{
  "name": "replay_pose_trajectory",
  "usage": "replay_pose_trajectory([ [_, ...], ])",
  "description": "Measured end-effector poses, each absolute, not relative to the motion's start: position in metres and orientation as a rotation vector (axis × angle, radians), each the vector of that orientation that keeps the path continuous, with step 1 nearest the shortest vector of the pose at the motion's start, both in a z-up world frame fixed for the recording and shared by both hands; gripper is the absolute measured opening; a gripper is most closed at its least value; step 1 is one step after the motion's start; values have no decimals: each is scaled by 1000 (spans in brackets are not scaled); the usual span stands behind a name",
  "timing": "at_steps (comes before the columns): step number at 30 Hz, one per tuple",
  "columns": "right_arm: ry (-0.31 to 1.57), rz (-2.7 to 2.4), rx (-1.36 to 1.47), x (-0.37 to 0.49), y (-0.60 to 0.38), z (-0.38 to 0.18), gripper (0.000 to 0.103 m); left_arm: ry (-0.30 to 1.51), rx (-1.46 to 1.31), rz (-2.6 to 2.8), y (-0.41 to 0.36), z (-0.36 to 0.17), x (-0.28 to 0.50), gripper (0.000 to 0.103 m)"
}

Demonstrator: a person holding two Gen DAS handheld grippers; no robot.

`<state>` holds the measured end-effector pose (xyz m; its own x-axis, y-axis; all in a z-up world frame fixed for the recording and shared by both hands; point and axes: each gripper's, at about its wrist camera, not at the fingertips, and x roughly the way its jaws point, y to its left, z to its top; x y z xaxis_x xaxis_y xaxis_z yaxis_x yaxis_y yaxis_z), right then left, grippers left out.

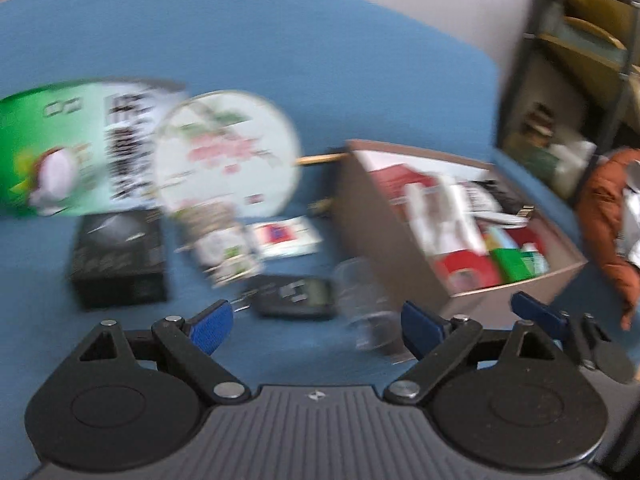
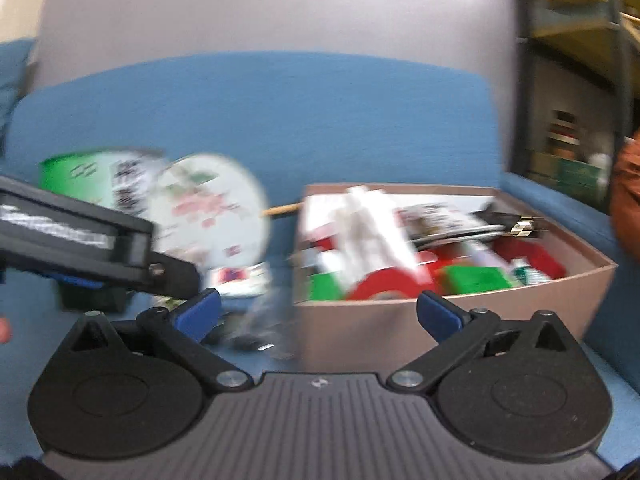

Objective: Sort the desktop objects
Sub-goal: 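Move the right tool back toward the black charger box, then grasp the black charger box with the right gripper and lift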

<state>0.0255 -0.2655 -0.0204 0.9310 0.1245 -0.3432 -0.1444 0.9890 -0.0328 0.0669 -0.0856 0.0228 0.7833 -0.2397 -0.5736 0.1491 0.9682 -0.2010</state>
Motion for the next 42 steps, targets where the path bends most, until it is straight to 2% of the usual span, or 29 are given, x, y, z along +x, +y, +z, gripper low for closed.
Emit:
replay_pose_trajectory([
  [13, 429, 335, -231, 16, -178, -29, 101, 704, -219, -72, -18, 2, 61, 94],
  [30, 504, 511, -209, 65, -114, -52, 100, 666, -185, -49, 60, -12, 94, 94],
  [32, 498, 530, -240, 76, -105, -55, 99, 668, -195, -76, 64, -15, 104, 93],
  [34, 491, 543, -273, 88, -96, -57, 89, 673, -193, -96, 65, -19, 115, 92],
  [42, 516, 596, -364, 133, -82, -71, 85, 722, -201, -166, 64, -35, 145, 90],
])
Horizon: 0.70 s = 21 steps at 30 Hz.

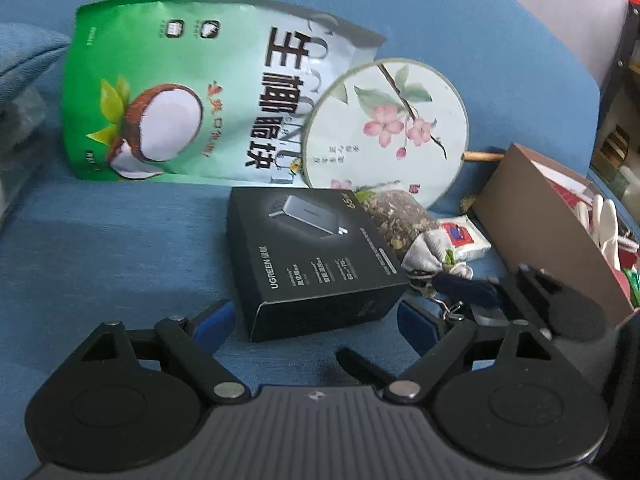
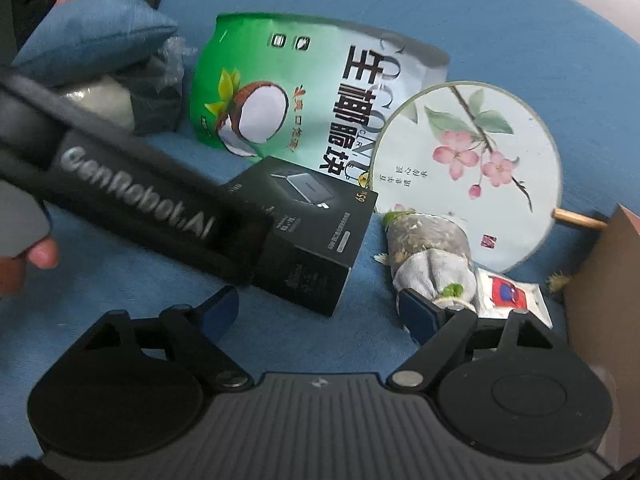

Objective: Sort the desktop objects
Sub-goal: 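Grasp the black charger box with the right gripper and lift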

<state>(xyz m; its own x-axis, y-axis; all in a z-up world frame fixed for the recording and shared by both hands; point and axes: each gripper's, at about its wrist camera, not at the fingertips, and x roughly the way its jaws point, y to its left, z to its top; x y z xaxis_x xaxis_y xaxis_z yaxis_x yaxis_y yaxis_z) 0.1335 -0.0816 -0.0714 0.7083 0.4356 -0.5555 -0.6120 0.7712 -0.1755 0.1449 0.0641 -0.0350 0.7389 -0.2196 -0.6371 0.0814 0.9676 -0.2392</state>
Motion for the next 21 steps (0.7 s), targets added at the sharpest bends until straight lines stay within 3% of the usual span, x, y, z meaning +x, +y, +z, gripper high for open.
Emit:
replay_pose_trajectory([
  [6, 530, 636, -371, 158, -74, -77, 84, 714, -241, -196, 67, -37, 149, 89],
  [11, 555, 691, -362, 164, -68, -78, 68, 710, -271, -178, 75, -46, 152, 73],
  [15, 568, 669, -348, 163, -68, -76, 63, 707, -276, -163, 82, -47, 152, 61],
  [21, 584, 657, -369, 147, -76, -70, 60, 732, -230, -210, 72, -45, 134, 55],
])
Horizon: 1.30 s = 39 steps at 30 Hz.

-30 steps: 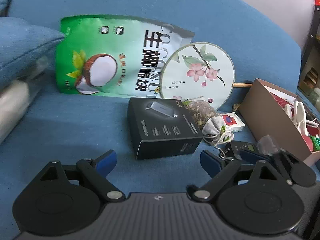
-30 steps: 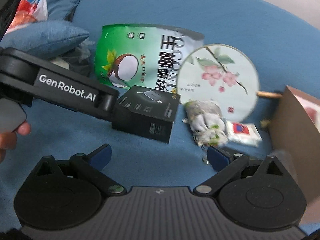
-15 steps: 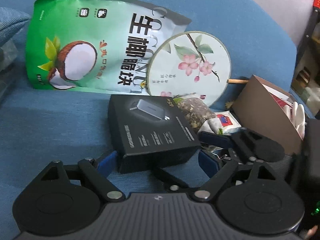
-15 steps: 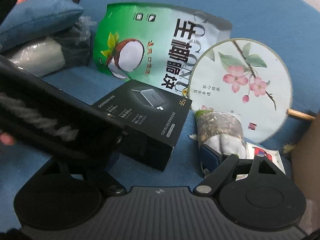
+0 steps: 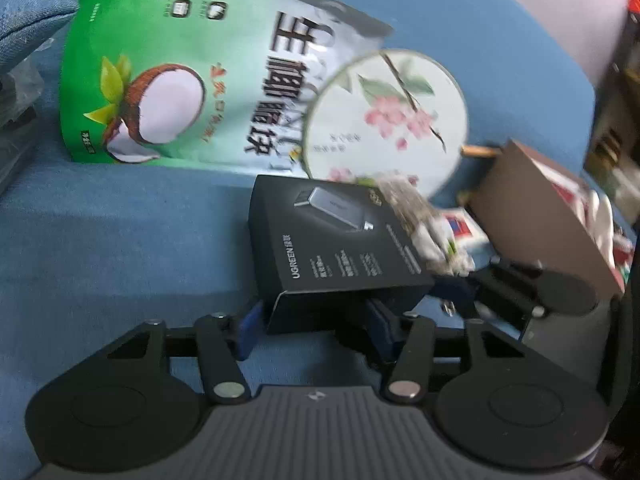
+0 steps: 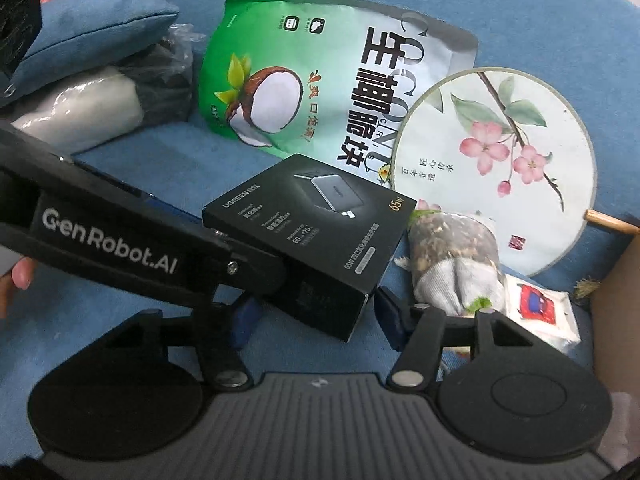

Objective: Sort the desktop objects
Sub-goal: 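Grasp the black charger box with the right gripper and lift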

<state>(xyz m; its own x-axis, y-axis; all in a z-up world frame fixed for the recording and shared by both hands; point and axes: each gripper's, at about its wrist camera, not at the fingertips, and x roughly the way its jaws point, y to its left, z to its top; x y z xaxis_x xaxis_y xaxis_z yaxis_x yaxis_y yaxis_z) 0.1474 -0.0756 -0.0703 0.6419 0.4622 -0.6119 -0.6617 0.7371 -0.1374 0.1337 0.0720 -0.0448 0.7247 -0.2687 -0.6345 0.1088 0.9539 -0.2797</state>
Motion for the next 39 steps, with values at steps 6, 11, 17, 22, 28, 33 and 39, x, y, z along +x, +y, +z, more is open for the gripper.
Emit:
replay_pose_trajectory([
  [6, 612, 677, -359, 104, -105, -70, 60, 800, -226, -341, 58, -38, 106, 53],
  [11, 629, 666, -332, 81, -134, -70, 61, 813, -287, -449, 53, -40, 108, 64],
  [17, 635, 663, -338, 90, -137, -71, 79, 792, -258, -424, 49, -42, 109, 77],
  [22, 643, 669, -355, 101, -131, -74, 80, 761, -331, -402, 49, -57, 112, 85],
  [28, 620, 677, -369, 97, -122, -67, 78, 733, -234, -390, 36, -52, 105, 74],
  [33, 547, 647, -430, 76, -125, -56, 78, 669, -220, -389, 25, -35, 90, 73],
  [39, 486, 616, -436, 40, -141, -40, 74, 533, -181, -376, 6, -3, 71, 60],
])
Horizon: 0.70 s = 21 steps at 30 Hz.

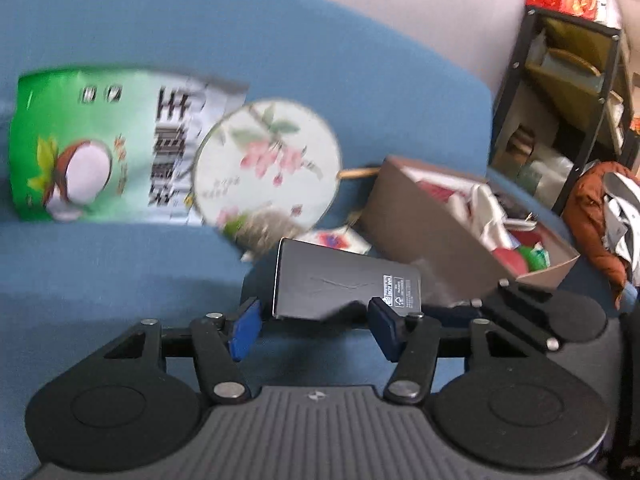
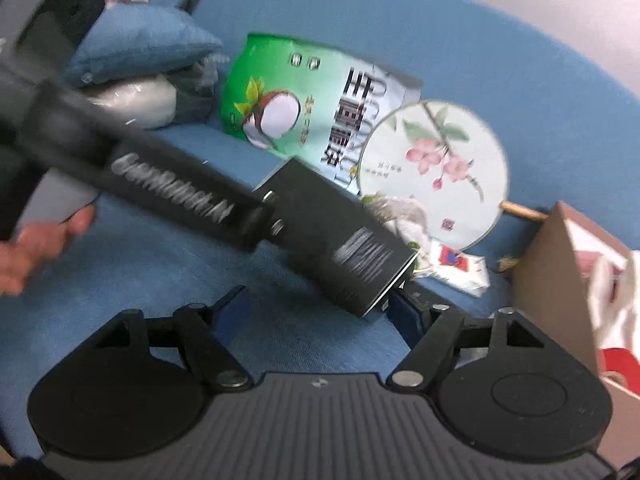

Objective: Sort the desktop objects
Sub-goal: 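Grasp the black charger box with the right gripper and lift, then carry the charger box into the cardboard box and open the right gripper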

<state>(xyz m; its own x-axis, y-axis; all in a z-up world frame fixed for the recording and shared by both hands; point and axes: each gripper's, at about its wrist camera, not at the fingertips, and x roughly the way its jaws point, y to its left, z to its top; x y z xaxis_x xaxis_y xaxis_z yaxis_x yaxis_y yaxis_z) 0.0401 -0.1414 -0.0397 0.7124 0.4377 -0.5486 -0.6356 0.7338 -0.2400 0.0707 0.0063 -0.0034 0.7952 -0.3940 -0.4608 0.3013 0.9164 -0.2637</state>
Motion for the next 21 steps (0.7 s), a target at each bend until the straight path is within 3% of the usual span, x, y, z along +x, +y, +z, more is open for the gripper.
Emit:
replay_pose_trajectory([
  [6, 473, 595, -439, 26, -158, -36, 72, 569, -180, -437, 4, -5, 64, 54],
  [15, 510, 585, -428, 40, -160, -49, 72, 526, -191, -407, 17, -8, 74, 78],
  [21, 545, 567, -365, 65, -160, -62, 71, 572, -160, -504, 6, -22, 100, 79],
])
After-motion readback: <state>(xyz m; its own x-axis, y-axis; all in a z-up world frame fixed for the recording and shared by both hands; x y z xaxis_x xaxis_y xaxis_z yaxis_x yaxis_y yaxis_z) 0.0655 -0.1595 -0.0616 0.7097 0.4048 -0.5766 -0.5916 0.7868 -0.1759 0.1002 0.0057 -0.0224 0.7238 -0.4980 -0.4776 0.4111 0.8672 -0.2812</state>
